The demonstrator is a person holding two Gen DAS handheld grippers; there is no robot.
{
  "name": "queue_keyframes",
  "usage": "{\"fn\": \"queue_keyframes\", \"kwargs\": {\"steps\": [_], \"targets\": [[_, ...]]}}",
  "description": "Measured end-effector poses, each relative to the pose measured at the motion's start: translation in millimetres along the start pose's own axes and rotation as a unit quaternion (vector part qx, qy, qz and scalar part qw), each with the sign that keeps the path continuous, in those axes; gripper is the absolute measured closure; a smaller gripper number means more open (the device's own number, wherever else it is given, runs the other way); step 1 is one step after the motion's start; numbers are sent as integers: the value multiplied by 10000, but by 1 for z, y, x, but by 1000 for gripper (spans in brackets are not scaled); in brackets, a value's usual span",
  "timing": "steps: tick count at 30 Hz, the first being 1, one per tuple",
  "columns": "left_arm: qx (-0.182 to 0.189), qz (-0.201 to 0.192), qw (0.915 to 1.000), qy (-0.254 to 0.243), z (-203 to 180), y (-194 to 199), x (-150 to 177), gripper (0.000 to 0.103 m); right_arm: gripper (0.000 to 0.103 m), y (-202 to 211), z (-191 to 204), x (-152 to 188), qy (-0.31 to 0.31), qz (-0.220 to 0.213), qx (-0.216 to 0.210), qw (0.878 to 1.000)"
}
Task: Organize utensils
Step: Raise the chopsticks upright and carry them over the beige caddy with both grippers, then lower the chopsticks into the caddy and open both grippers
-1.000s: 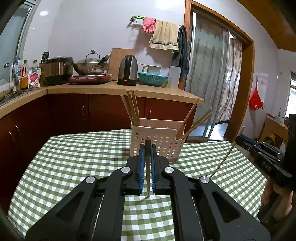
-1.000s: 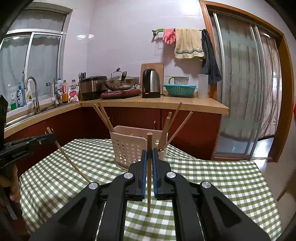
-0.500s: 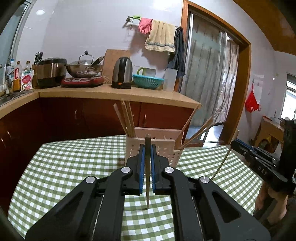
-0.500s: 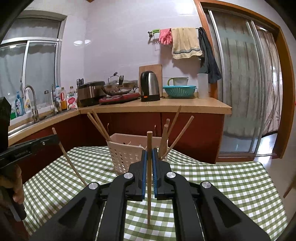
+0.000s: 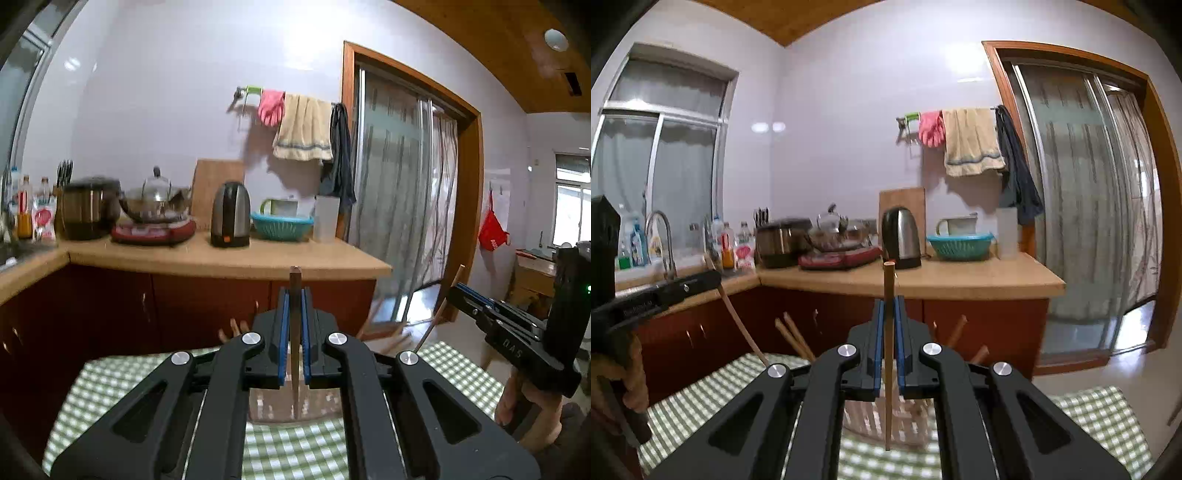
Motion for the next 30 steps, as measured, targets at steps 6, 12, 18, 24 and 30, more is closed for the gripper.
{"fn": "queue_keyframes", "kwargs": {"steps": [6,12,18,24,30], "targets": [[-215,-470,9982,-294,0,-23,-27,96,97,-27,1,-20,147,-378,13,9992],[-299,-549,9978,-202,6,-54,-27,96,97,-52,-3,-18,213,-476,60,9986],[-323,-300,9988,-197,11,-82,-2,97,97,-64,-13,5,238,-294,185,9991],[-302,-1,9995,-110,15,-101,38,97,97,-75,-19,43,158,50,240,9996],[-346,205,9992,-85,22,-110,70,97,97,-80,-19,75,179,359,279,9988]]}}
Point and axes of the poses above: each gripper's, at about its wrist camera, not at the fingertips, and y roughly against the way its jaws point, z to its left, x to its underside, the point moved 8 cm from there along -y, roughly the way its jaws point, and after that the axes turned 11 degrees about -z, right-handed, at the moved point
